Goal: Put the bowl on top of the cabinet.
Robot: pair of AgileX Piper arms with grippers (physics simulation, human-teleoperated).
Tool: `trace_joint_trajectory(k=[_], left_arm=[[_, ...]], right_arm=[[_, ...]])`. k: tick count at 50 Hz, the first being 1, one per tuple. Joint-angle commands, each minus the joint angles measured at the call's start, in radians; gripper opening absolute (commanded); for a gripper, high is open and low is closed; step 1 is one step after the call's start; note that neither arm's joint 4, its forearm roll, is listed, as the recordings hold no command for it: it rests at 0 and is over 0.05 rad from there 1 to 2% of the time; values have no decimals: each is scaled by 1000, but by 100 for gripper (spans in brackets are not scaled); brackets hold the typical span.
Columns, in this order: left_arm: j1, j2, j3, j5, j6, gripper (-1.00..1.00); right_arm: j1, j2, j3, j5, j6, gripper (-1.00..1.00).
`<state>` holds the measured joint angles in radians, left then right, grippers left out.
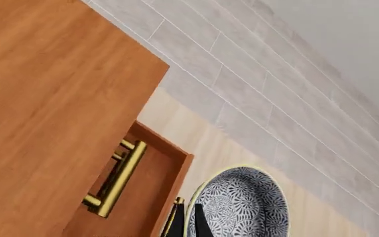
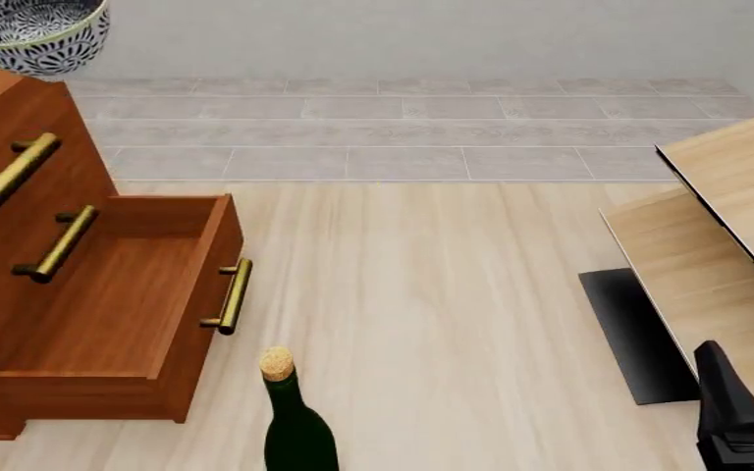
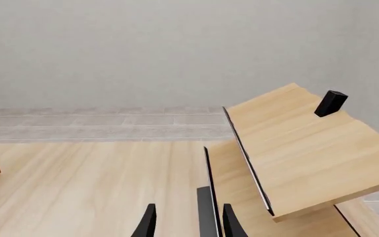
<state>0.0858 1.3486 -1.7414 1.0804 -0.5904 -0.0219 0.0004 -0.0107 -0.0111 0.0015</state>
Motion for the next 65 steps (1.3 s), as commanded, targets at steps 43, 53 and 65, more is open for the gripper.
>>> trace_joint_trajectory(k=[43, 53, 65], left_arm=[[411, 202, -224, 139, -101, -100], [454, 218, -212, 139, -109, -100], [455, 254, -174, 128, -129, -100]], right_arm=[[0, 0, -2, 0, -1, 100], [1, 0, -3, 2, -1, 100], [-1, 0, 0, -3, -2, 100]])
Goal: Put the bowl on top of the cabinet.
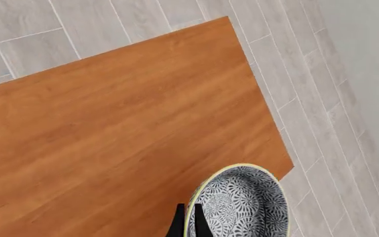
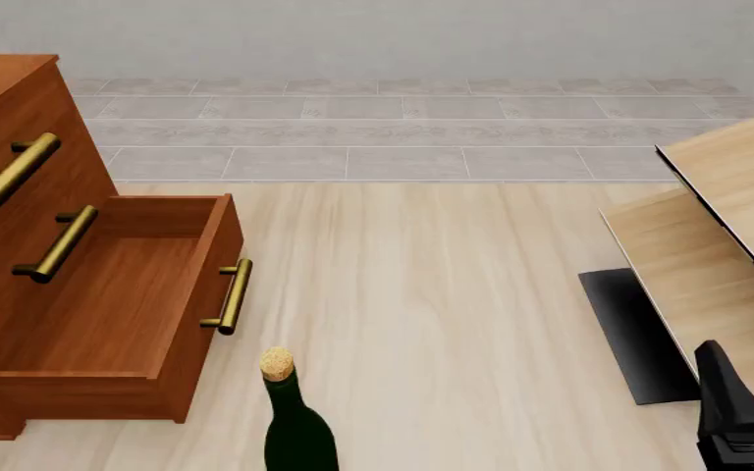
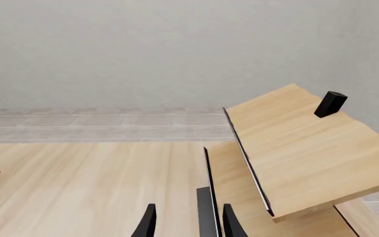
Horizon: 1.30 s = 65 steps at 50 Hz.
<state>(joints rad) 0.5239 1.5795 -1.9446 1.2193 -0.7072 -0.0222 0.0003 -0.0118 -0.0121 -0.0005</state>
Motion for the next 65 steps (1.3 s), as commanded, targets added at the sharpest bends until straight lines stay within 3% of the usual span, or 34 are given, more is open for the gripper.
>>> trace_joint_trajectory(k=[1, 18, 34, 38, 39, 40, 41, 42, 53, 54, 55, 57, 59, 65], left_arm=[[6, 23, 35, -18, -13, -100], [27, 36, 98, -60, 9, -100], [38, 41, 90, -52, 23, -100], [6, 27, 73, -62, 14, -100], [32, 24, 73, -56, 18, -100], [-38, 8, 61, -87, 3, -100], [-40, 9, 47, -86, 14, -100], [-1, 16, 33, -52, 15, 100], [25, -3, 27, -40, -8, 100], [-15, -2, -7, -48, 5, 100], [10, 6, -21, -28, 16, 100], [-20, -2, -22, -35, 1, 100], [15, -12, -23, -23, -1, 100], [-1, -52, -31, -11, -23, 100]], right_arm=[[-1, 0, 1, -2, 0, 100], [-1, 0, 0, -1, 0, 100], [-2, 0, -1, -1, 0, 100], [0, 0, -3, 1, 0, 100], [0, 0, -3, 1, 1, 100], [0, 0, -3, 1, 1, 100], [0, 0, -3, 1, 1, 100], [1, 0, -3, 1, 0, 100], [2, 0, -3, 2, -2, 100], [2, 0, -4, 3, -2, 100], [2, 0, -5, 4, -2, 100], [3, 0, -2, 1, -3, 100], [3, 0, 1, -2, -3, 100], [5, 0, -3, 3, -6, 100]])
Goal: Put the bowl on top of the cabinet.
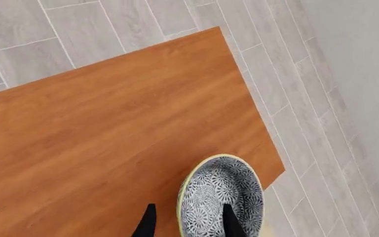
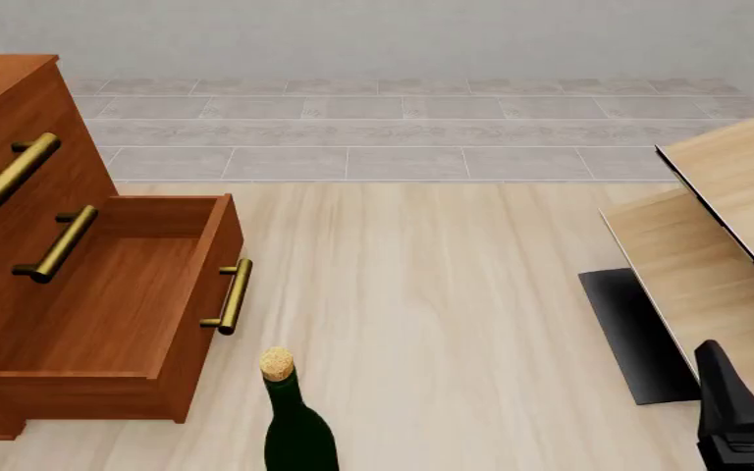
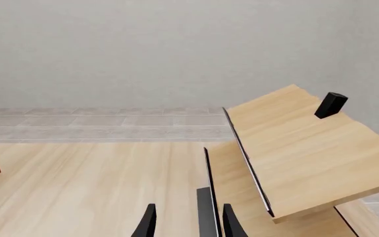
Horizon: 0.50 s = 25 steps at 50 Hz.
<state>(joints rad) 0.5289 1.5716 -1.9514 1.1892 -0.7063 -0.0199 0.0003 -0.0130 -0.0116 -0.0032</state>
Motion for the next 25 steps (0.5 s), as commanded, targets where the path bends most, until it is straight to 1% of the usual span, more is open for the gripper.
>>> trace_joint_trajectory(k=[1, 2, 3, 4, 5, 6, 7, 9, 10, 11, 12, 13, 14, 15, 16, 17, 18, 19, 20, 22, 25], left_arm=[[-13, -51, -44, 19, -19, 100], [6, -65, -35, 25, -31, 100], [-7, -76, -33, 22, -42, 100], [-7, -76, -32, 22, -42, 100], [-14, -84, -51, 26, -34, 100], [-6, -93, -37, 29, -46, 100], [-16, -103, -50, 27, -45, 100], [15, -118, -42, 30, -48, 100], [-35, -130, -58, 26, -54, 100], [-14, -135, -41, 30, -57, 100], [-18, -145, -42, 28, -68, 100], [-16, -150, -59, 27, -59, 100], [-10, -157, -45, 28, -71, 100], [-44, -168, -48, 22, -76, 100], [-25, -169, -44, 27, -72, 100], [-25, -169, -44, 27, -72, 100], [-27, -179, -37, 24, -80, 100], [-53, -184, -53, 21, -65, 100], [-37, -191, -33, 21, -76, 100], [-57, -206, -22, 13, -81, 100], [-52, -232, 1, -1, -91, 100]], right_arm=[[2, 0, -2, 3, -3, 100], [2, 0, -1, 3, -3, 100], [3, 0, -2, 4, -3, 100], [3, 0, -2, 4, -3, 100], [3, 0, -2, 4, -4, 100], [3, 0, -1, 3, -4, 100], [4, 0, -2, 4, -4, 100], [4, 0, -1, 3, -4, 100], [3, 0, 0, 2, -4, 100], [3, 0, 0, 2, -4, 100], [3, 0, 0, 0, -4, 100], [2, 0, 1, 0, -4, 100], [2, 0, 1, 0, -4, 100], [1, 0, 1, -1, -4, 100], [2, 0, -1, 1, -4, 100], [2, 0, -1, 1, -4, 100], [2, 0, -1, 1, -4, 100], [2, 0, -1, 1, -4, 100], [2, 0, -2, 2, -3, 100], [1, 0, -3, 2, -3, 100], [1, 0, -4, 3, -2, 100]])
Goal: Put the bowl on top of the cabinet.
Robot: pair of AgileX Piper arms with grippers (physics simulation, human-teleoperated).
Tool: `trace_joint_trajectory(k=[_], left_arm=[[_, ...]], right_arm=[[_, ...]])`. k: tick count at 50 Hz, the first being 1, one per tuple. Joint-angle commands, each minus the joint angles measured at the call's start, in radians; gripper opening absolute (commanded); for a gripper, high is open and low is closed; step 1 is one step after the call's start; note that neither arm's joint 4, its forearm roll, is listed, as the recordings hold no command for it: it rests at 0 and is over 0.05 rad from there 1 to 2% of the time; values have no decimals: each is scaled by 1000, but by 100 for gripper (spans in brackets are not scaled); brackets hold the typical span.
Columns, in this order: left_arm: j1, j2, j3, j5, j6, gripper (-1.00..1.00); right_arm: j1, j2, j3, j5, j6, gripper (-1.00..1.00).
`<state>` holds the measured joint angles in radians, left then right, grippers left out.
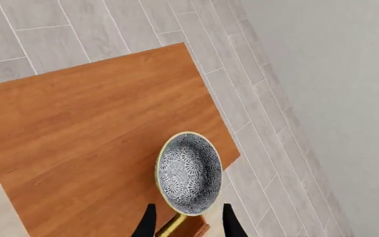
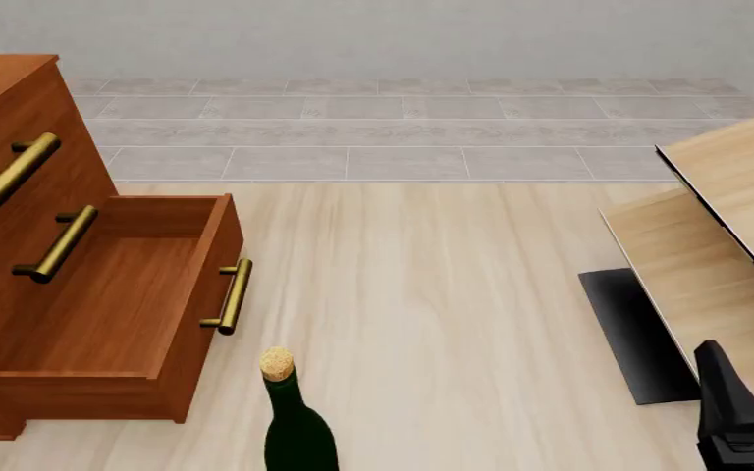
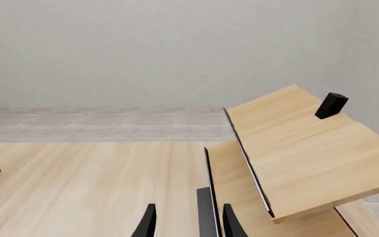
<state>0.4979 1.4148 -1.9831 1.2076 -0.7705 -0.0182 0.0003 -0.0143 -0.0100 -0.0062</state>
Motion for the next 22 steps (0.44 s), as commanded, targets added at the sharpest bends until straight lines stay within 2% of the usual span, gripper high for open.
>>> trace_joint_trajectory(k=[1, 12, 17, 22], left_arm=[[-23, -79, 35, -18, -24, 100], [-64, -155, 88, -46, -39, 100], [-78, -197, 139, -67, -37, 100], [-107, -259, 221, -110, -5, 100]], right_arm=[[-1, 0, -2, 2, 1, 100], [-2, 0, 1, -2, 0, 100], [-3, 0, 1, -2, 0, 100], [-4, 0, 1, -3, 1, 100]])
